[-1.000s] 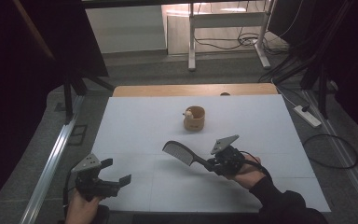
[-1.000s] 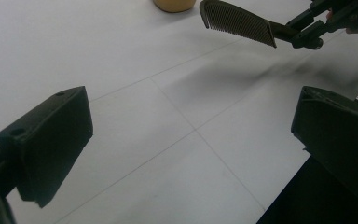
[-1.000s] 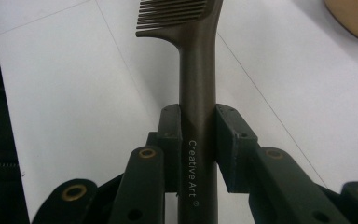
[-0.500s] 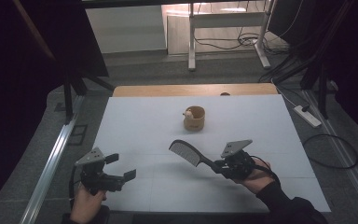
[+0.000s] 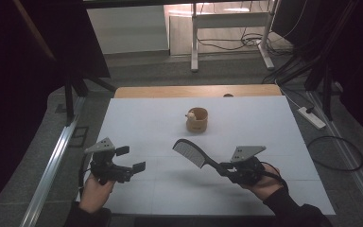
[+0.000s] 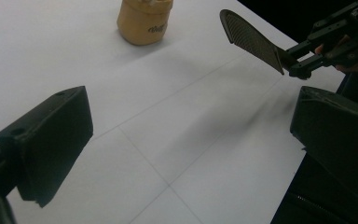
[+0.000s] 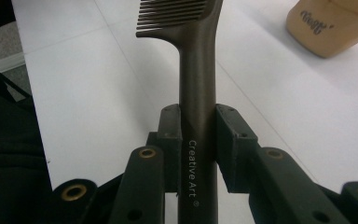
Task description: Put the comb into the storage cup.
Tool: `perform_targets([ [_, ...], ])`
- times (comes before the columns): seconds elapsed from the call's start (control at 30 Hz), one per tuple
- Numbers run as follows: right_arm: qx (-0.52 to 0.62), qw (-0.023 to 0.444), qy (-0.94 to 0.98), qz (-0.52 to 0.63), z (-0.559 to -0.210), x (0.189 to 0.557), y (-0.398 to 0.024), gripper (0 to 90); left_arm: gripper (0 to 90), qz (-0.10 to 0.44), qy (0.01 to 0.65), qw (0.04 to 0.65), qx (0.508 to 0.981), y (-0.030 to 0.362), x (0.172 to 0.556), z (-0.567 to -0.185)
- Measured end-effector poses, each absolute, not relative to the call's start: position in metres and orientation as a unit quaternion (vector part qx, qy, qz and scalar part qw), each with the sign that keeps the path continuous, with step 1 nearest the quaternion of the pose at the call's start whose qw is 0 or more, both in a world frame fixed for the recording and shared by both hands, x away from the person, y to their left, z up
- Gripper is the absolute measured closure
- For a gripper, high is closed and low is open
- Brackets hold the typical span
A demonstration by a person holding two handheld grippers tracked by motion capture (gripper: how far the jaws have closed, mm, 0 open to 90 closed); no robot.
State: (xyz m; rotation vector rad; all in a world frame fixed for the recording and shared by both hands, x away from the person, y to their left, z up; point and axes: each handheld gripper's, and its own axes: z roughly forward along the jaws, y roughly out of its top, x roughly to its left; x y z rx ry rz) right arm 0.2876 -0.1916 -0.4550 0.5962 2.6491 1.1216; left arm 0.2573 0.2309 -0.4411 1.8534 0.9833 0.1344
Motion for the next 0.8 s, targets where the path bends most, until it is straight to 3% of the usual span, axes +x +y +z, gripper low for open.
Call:
perform_targets([
  [0.8,0.180,0.135,0.881,0.416,-0.445,0.275,-0.197,72.6,0.0,-0.019,0.359,0.524,0.772,0.194,0.304,-0.424],
])
